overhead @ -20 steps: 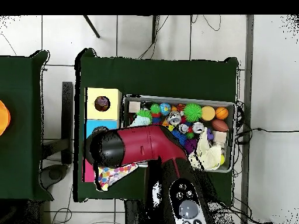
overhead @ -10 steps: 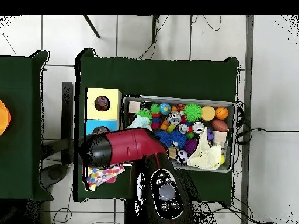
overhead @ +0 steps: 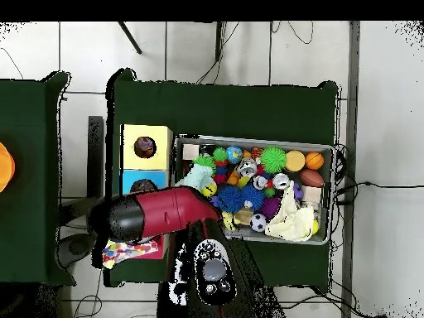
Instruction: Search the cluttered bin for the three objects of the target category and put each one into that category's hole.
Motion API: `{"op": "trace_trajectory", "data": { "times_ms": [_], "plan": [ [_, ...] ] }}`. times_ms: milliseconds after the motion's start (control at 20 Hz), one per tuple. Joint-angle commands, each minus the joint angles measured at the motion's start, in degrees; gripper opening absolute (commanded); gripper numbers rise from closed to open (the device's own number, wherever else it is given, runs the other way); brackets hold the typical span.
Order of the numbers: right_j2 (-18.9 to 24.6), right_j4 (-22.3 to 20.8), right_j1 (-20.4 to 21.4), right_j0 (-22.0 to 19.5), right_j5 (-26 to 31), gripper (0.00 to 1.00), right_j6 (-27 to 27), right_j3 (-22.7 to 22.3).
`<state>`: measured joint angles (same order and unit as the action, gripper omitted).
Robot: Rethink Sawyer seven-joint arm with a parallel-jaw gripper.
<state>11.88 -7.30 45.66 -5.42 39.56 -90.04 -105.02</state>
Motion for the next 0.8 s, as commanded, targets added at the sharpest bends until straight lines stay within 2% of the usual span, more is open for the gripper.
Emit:
{"op": "trace_trajectory", "data": {
  "times_ms": [50,100,300,800],
  "plan": [
    [-1.67,2.91,-2.1,-0.66,-0.61,0.0,-12.29,1.26],
    [-1.89,2.7,-2.69,-0.33,1.59,0.0,-11.85,3.73],
    [-2.1,2.7,-6.58,0.61,4.08,0.0,-11.54,10.37],
    [-2.82,3.86,-11.52,2.22,6.97,0.0,-11.48,19.86]
  ]
}}
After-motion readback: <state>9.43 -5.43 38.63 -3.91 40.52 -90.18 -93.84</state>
